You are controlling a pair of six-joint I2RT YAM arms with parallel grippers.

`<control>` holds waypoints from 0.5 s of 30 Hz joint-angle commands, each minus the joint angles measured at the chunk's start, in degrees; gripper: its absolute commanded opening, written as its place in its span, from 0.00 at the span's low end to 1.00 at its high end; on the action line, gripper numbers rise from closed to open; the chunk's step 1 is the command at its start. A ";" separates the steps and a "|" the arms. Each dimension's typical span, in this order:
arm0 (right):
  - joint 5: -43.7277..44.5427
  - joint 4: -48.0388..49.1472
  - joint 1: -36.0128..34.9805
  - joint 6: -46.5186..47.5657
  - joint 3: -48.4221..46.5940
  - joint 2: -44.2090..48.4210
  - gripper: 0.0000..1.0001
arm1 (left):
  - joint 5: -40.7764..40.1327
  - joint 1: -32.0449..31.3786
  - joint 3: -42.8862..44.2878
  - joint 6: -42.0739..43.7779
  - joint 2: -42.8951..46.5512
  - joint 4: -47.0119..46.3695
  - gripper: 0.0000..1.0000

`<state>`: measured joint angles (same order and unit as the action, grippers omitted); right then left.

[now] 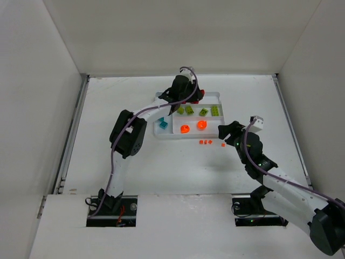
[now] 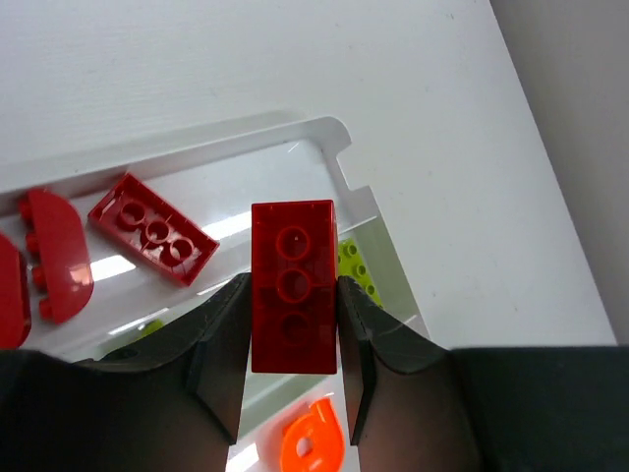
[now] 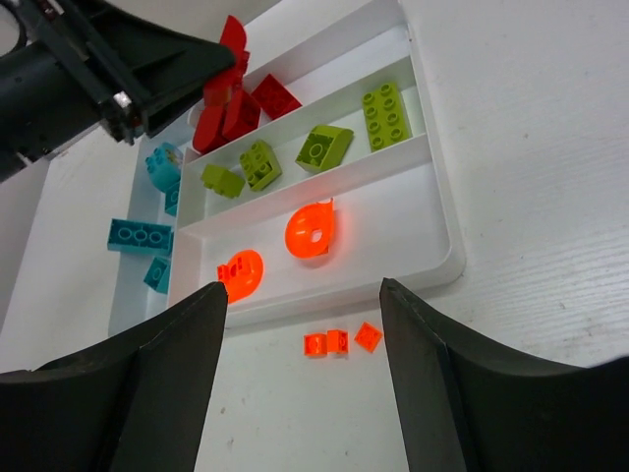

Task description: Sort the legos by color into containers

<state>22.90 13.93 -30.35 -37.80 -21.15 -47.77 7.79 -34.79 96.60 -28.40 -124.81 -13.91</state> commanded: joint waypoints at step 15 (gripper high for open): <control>0.75 4.61 -1.07 -0.26 0.41 -0.66 0.71 | 8.38 -0.15 24.95 14.08 -15.89 10.05 0.28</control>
<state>22.96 15.05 -30.83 -38.20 -20.71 -48.99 14.68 -34.92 118.02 -16.56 -140.29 -4.80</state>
